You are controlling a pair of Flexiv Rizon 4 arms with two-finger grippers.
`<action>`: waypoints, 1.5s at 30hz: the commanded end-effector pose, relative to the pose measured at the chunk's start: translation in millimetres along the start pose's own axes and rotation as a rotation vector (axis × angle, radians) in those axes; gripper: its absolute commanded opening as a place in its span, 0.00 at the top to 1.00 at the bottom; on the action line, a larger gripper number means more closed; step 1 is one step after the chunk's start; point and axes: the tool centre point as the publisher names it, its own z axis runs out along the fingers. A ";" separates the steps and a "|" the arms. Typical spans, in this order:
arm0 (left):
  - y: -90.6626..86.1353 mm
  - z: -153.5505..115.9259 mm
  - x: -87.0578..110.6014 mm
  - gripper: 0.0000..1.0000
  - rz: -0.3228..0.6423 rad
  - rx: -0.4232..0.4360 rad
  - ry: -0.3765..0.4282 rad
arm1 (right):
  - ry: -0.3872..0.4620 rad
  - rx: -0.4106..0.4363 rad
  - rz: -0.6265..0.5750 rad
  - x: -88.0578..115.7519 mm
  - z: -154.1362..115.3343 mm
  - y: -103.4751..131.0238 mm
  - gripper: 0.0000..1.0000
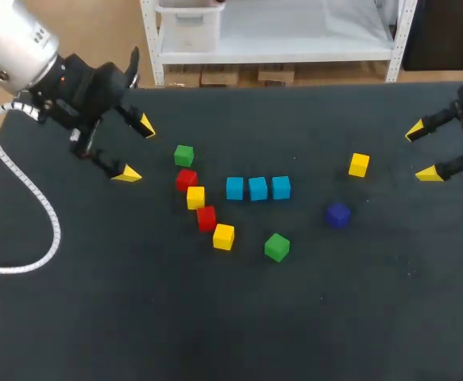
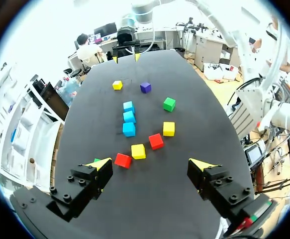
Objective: Place the blue cubes, place green cubes on the blue cubes, place the yellow cubes on the green cubes, then place the red cubes on the yellow cubes, and place purple cube on the red cubes.
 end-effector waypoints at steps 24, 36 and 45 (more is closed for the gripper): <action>1.9 0.6 0.4 0.00 0.002 0.004 0.000 | 0.000 0.002 0.000 -0.3 -0.2 0.9 0.00; 16.7 5.3 6.7 0.00 0.031 0.031 0.019 | 0.000 0.002 0.000 -0.3 -0.2 0.9 0.00; 44.1 21.9 13.9 0.00 0.053 0.078 0.088 | 0.000 0.002 0.000 -0.3 -0.2 0.9 0.00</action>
